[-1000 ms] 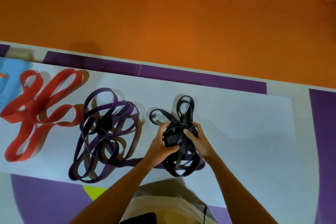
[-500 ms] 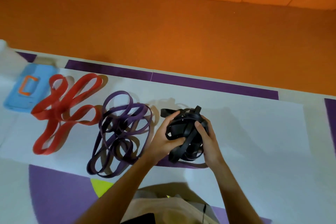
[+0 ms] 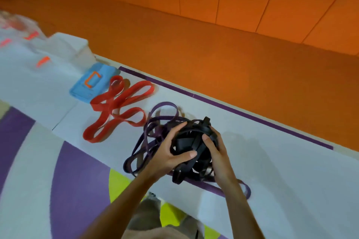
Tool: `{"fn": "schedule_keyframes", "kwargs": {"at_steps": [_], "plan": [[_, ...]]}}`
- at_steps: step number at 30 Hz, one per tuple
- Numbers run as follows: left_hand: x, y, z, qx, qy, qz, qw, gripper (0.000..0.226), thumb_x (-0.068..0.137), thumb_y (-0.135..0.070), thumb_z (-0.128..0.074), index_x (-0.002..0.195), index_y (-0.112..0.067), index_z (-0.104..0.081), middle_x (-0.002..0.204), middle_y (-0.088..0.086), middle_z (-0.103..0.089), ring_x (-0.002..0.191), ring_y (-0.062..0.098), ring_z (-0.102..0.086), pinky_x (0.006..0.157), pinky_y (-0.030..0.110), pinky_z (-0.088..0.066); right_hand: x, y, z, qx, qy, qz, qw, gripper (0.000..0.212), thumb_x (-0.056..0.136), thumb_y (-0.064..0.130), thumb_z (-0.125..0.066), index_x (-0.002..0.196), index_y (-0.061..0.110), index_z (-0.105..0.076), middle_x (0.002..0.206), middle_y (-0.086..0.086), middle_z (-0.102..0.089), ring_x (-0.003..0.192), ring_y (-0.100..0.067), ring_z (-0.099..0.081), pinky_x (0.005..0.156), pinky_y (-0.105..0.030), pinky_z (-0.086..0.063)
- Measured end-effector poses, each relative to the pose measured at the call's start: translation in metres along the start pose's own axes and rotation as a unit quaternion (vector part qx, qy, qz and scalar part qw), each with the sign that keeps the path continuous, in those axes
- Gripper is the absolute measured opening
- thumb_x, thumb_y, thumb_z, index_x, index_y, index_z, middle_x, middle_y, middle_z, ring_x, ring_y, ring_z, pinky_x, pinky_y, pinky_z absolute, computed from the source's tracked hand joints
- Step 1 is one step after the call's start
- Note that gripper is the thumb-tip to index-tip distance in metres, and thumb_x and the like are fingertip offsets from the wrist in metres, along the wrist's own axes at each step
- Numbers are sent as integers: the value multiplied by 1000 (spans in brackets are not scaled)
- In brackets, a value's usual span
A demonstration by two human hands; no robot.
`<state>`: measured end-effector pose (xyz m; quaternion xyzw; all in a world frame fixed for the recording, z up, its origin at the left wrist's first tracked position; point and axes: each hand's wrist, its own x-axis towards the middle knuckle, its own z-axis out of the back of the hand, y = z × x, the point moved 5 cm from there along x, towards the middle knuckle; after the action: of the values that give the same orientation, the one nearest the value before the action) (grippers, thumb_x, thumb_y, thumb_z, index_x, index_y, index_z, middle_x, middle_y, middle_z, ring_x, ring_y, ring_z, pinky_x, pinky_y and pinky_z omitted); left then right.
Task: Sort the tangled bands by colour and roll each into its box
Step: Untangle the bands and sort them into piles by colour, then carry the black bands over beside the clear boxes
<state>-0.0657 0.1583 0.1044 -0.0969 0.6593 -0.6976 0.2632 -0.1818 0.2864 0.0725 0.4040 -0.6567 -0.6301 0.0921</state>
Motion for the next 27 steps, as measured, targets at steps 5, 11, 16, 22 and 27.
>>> {"fn": "schedule_keyframes", "kwargs": {"at_steps": [5,11,16,22,27], "plan": [[-26,5,68,-20,-88,-32,995,82,85,-12,-88,154,-27,-46,148,-2,-59,139,21,-57,106,38,-56,0,5,-75,-22,62,4,998,60,86,65,-71,142,52,-53,138,13,-66,126,-14,-66,105,-48,-56],[-62,19,178,-50,-133,-57,988,80,85,-12,-89,152,-29,-48,146,-4,-61,138,21,-58,108,37,-54,5,-8,-194,-42,91,7,995,61,83,66,-74,139,57,-53,134,14,-68,123,-14,-68,104,-48,-57],[-105,49,295,-79,-172,-58,980,85,81,-23,-93,152,-30,-47,147,-2,-59,138,24,-59,110,47,-53,1,-29,-319,-69,112,20,991,54,87,65,-73,137,57,-56,137,18,-67,127,-9,-65,109,-47,-53],[-167,71,428,-88,-259,-65,960,82,80,-27,-94,149,-35,-49,145,-9,-61,136,15,-59,106,33,-56,-3,-51,-477,-102,148,25,984,50,94,44,-66,143,37,-58,140,9,-66,130,-14,-62,114,-51,-48],[-205,85,518,-115,-322,-55,938,80,82,-18,-92,147,-35,-50,137,-8,-66,129,18,-65,101,35,-59,7,-65,-586,-140,222,14,965,40,100,32,-65,140,34,-60,135,7,-70,128,-15,-64,114,-51,-48]]}}
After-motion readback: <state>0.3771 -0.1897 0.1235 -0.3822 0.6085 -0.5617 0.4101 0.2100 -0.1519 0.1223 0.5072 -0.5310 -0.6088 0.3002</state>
